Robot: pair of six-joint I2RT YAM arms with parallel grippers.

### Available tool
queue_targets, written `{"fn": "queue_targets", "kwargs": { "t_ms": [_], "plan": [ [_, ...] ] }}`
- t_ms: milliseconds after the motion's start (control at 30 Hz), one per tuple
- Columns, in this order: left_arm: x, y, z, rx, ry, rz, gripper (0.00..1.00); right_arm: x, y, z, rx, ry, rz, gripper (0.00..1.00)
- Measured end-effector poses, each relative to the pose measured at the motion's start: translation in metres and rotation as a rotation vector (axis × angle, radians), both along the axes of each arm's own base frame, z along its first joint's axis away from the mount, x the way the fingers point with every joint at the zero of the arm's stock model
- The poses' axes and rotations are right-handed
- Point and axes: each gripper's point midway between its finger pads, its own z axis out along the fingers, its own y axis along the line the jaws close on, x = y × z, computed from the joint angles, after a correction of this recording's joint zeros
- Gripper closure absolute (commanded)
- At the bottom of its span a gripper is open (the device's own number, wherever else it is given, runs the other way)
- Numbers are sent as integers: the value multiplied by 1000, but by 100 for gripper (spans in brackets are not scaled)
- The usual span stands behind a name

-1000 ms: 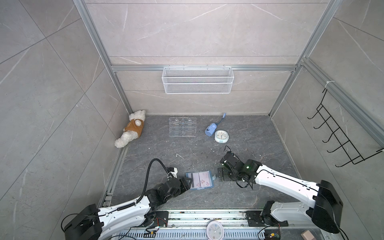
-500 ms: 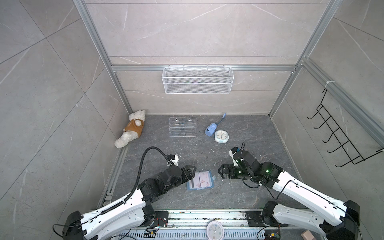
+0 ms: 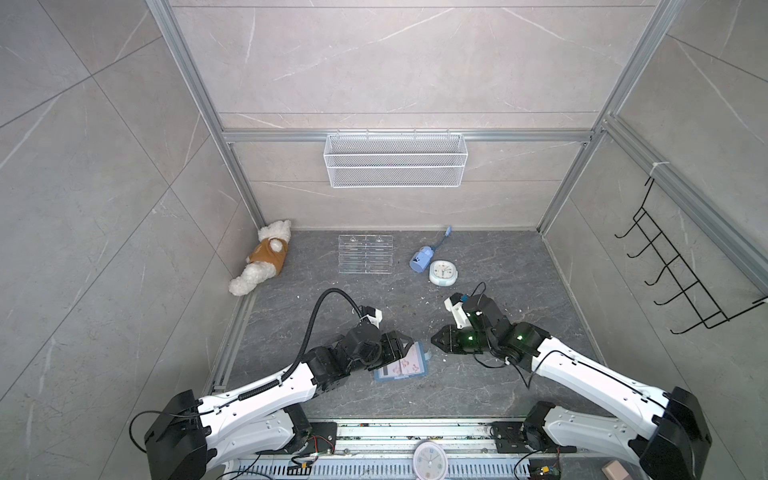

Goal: Take the credit cards out of the card holder

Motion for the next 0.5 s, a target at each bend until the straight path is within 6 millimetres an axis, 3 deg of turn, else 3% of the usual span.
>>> {"fn": "queue_targets", "kwargs": {
  "t_ms": [267, 500],
  "plan": [
    [-5, 7, -53, 34, 115, 25, 48, 3, 17, -43, -1, 88, 29, 95],
    [-6, 13, -75, 9, 163, 68, 53, 5, 24, -68, 1, 119, 40, 97]
  ]
}}
